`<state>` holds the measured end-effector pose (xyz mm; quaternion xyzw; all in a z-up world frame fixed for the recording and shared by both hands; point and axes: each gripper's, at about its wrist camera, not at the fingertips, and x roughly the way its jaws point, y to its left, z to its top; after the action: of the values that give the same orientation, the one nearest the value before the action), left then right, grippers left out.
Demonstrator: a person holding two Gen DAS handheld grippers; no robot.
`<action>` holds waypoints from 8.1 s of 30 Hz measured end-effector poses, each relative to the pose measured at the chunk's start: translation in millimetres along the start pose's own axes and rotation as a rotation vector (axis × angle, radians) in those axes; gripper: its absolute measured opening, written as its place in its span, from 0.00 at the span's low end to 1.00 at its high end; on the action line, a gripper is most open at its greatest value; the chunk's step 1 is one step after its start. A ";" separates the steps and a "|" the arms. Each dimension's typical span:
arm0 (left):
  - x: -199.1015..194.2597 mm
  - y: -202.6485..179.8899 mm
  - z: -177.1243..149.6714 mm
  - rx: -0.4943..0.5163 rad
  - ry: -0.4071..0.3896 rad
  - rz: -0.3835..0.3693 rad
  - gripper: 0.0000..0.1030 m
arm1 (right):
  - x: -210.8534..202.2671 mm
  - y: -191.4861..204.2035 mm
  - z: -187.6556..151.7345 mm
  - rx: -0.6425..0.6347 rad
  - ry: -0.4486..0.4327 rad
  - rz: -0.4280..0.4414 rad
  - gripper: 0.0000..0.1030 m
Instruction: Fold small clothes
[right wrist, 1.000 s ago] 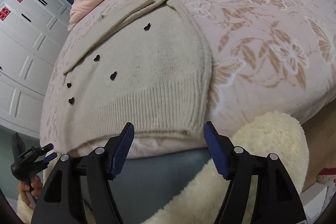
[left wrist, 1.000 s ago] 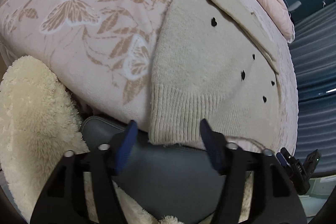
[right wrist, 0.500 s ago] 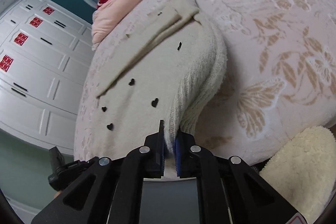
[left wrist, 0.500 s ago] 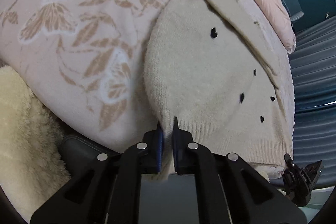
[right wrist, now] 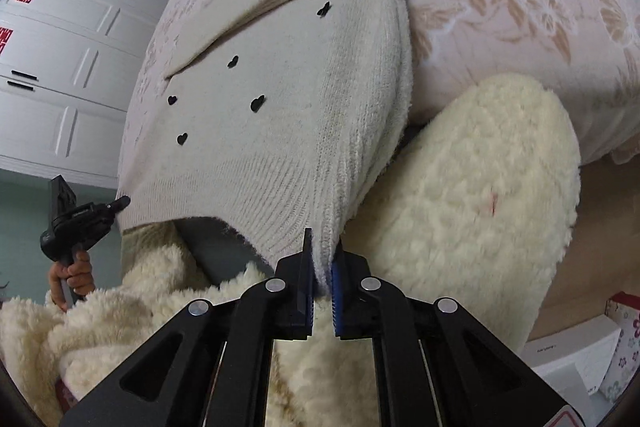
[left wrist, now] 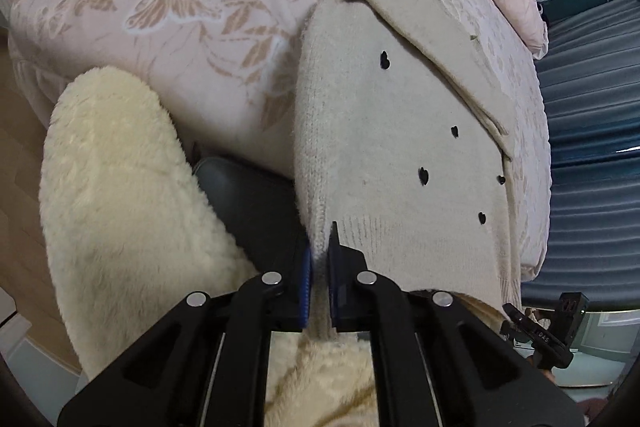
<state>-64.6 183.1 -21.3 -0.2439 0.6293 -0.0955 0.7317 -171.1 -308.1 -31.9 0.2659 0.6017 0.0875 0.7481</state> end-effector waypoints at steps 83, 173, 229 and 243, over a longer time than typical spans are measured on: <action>135.4 -137.9 318.3 0.267 -0.311 0.290 0.32 | 54.9 -18.8 348.3 0.074 -0.529 -0.260 0.57; 154.9 -74.3 268.9 0.228 -0.184 0.421 0.15 | 102.4 -32.8 313.7 0.045 -0.272 -0.291 0.18; 77.6 -59.9 104.2 0.186 -0.279 0.320 0.83 | 36.3 10.7 178.6 0.034 -0.448 -0.305 0.65; 113.2 -55.5 161.3 0.232 -0.220 0.438 0.37 | 48.1 -4.2 232.2 0.057 -0.480 -0.309 0.07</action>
<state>122.3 122.8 -79.4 -0.0252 0.5687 0.0206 0.8219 60.5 -357.9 -43.9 0.2053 0.4430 -0.1099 0.8658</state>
